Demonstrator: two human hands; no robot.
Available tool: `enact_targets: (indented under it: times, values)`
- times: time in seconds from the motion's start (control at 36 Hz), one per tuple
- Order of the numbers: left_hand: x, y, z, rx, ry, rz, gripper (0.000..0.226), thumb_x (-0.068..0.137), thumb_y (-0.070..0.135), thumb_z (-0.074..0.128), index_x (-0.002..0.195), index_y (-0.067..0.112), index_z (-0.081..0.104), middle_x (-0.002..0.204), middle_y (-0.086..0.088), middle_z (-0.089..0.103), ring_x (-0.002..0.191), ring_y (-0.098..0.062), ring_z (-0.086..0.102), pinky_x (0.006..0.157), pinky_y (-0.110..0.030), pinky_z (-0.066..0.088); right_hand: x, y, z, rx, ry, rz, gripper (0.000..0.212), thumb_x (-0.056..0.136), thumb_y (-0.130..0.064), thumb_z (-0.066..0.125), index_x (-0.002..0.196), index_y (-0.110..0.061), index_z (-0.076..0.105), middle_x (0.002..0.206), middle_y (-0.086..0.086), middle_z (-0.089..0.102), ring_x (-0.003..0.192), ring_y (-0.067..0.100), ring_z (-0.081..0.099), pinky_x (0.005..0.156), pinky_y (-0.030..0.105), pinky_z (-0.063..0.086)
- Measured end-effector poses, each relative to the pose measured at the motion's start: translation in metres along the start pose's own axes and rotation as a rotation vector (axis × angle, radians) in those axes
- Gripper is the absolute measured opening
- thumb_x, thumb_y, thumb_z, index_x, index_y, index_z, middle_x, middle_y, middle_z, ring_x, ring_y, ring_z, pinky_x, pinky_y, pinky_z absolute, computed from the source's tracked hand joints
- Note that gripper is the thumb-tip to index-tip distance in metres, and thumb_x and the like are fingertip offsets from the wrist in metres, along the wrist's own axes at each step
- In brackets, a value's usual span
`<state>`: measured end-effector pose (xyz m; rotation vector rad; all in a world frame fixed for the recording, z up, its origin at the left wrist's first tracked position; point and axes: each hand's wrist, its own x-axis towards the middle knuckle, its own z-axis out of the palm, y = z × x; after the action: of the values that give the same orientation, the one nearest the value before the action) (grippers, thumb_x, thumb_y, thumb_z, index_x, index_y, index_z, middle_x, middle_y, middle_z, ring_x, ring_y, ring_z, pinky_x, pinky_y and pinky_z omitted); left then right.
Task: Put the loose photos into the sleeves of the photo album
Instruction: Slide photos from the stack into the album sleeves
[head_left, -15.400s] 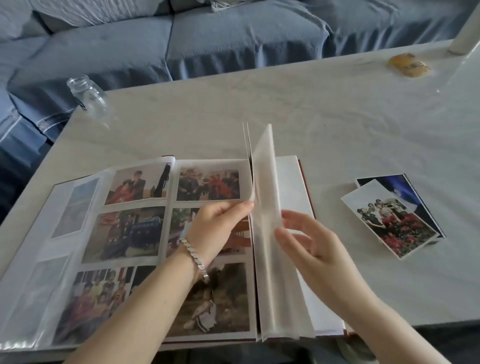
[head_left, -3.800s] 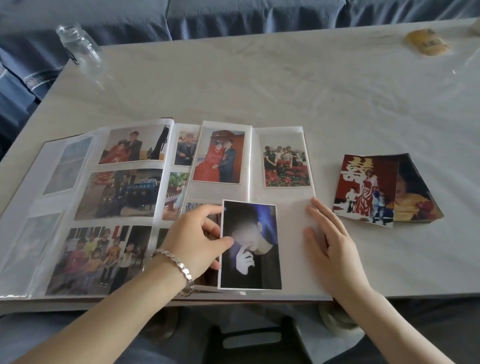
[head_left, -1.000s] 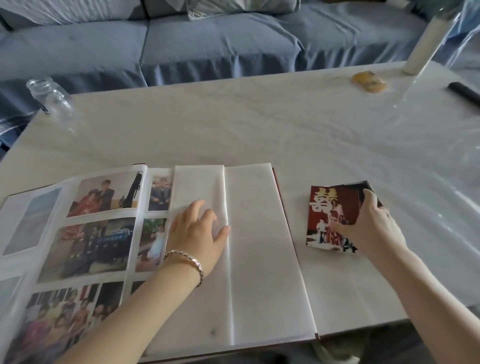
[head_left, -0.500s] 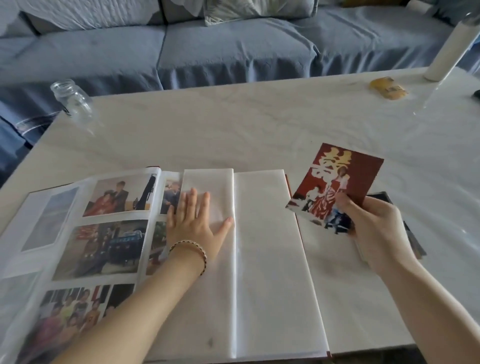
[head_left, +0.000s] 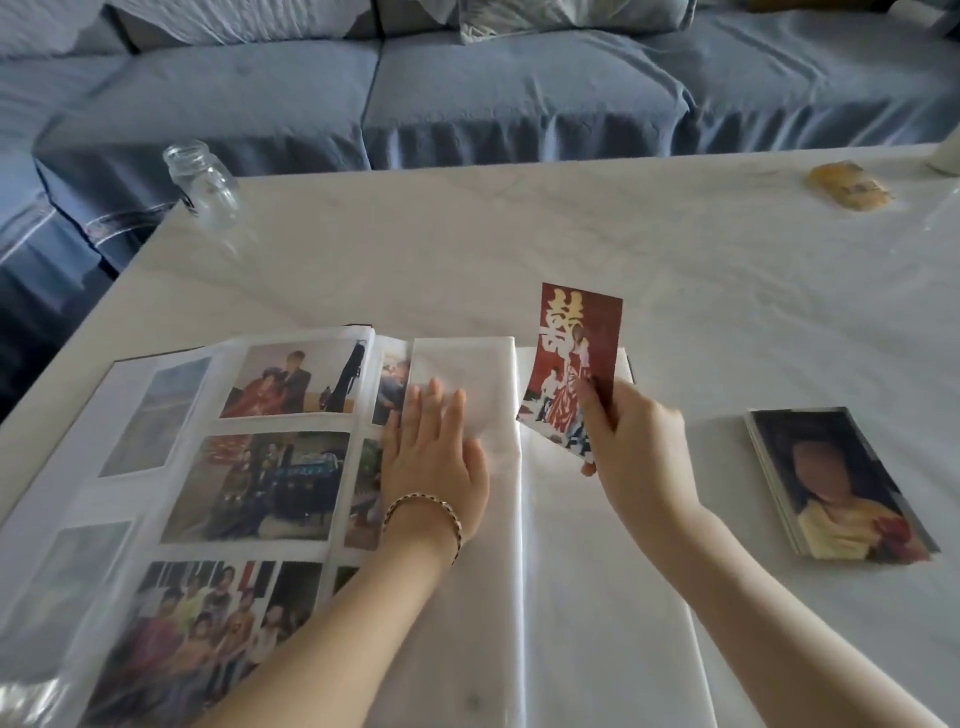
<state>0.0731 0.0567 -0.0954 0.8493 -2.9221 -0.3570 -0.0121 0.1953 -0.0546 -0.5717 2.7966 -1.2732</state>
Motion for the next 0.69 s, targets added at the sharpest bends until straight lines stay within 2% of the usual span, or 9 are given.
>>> enact_targets:
  times: [0.08, 0.14, 0.22, 0.33, 0.5, 0.64, 0.69]
  values:
    - [0.0, 0.001, -0.001, -0.012, 0.016, 0.005, 0.053, 0.099, 0.03, 0.022, 0.15, 0.025, 0.006, 0.158, 0.002, -0.005, 0.144, -0.014, -0.012, 0.109, -0.027, -0.017, -0.001, 0.0, 0.004, -0.028, 0.019, -0.038, 0.037, 0.095, -0.029, 0.049, 0.062, -0.017, 0.038, 0.062, 0.013, 0.063, 0.046, 0.031, 0.059, 0.045, 0.041, 0.045]
    - [0.0, 0.001, -0.001, -0.027, 0.018, 0.004, 0.053, 0.099, 0.03, 0.023, 0.149, 0.025, 0.008, 0.158, 0.002, -0.004, 0.144, -0.014, -0.012, 0.109, -0.027, -0.017, -0.002, 0.0, 0.005, -0.039, 0.016, -0.04, 0.035, 0.095, -0.028, 0.049, 0.065, -0.011, 0.042, 0.064, 0.014, 0.064, 0.047, 0.032, 0.059, 0.045, 0.041, 0.045]
    - [-0.001, 0.001, -0.001, -0.047, 0.023, 0.004, 0.053, 0.098, 0.029, 0.024, 0.149, 0.025, 0.01, 0.158, 0.002, -0.003, 0.144, -0.014, -0.011, 0.11, -0.027, -0.017, -0.002, 0.002, 0.004, 0.039, 0.019, 0.007, 0.035, 0.095, -0.027, 0.049, 0.074, 0.0, 0.05, 0.068, 0.014, 0.065, 0.043, 0.022, 0.059, 0.038, 0.029, 0.043]
    - [0.0, 0.001, -0.001, -0.058, 0.021, 0.004, 0.053, 0.098, 0.029, 0.024, 0.149, 0.025, 0.009, 0.158, 0.002, -0.003, 0.144, -0.013, -0.011, 0.11, -0.028, -0.016, -0.001, 0.005, 0.003, 0.101, 0.05, 0.015, 0.035, 0.095, -0.025, 0.051, 0.074, 0.003, 0.052, 0.069, 0.014, 0.064, 0.042, 0.017, 0.058, 0.033, 0.017, 0.036]
    - [-0.001, 0.001, -0.002, -0.071, 0.03, 0.01, 0.052, 0.098, 0.028, 0.025, 0.148, 0.025, 0.014, 0.158, 0.002, 0.0, 0.144, -0.015, -0.009, 0.111, -0.028, -0.014, -0.002, 0.01, 0.011, 0.061, -0.007, -0.008, 0.034, 0.095, -0.027, 0.05, 0.078, 0.002, 0.056, 0.068, 0.011, 0.065, 0.042, 0.017, 0.058, 0.036, 0.018, 0.039]
    - [0.0, 0.002, -0.003, -0.099, 0.022, 0.007, 0.05, 0.099, 0.025, 0.022, 0.149, 0.024, 0.014, 0.158, 0.003, -0.001, 0.144, -0.013, -0.009, 0.111, -0.027, -0.014, -0.006, 0.011, 0.018, 0.032, -0.081, -0.017, 0.035, 0.095, -0.028, 0.051, 0.064, -0.012, 0.044, 0.056, 0.003, 0.057, 0.039, 0.012, 0.055, 0.035, 0.015, 0.034]
    - [0.0, 0.001, -0.004, -0.137, 0.03, 0.003, 0.049, 0.1, 0.023, 0.022, 0.148, 0.023, 0.017, 0.158, 0.003, 0.002, 0.144, -0.011, -0.008, 0.111, -0.025, -0.013, -0.008, 0.01, 0.021, 0.039, -0.145, 0.001, 0.037, 0.094, -0.028, 0.051, 0.063, -0.011, 0.043, 0.054, 0.001, 0.054, 0.036, 0.01, 0.054, 0.034, 0.013, 0.031]
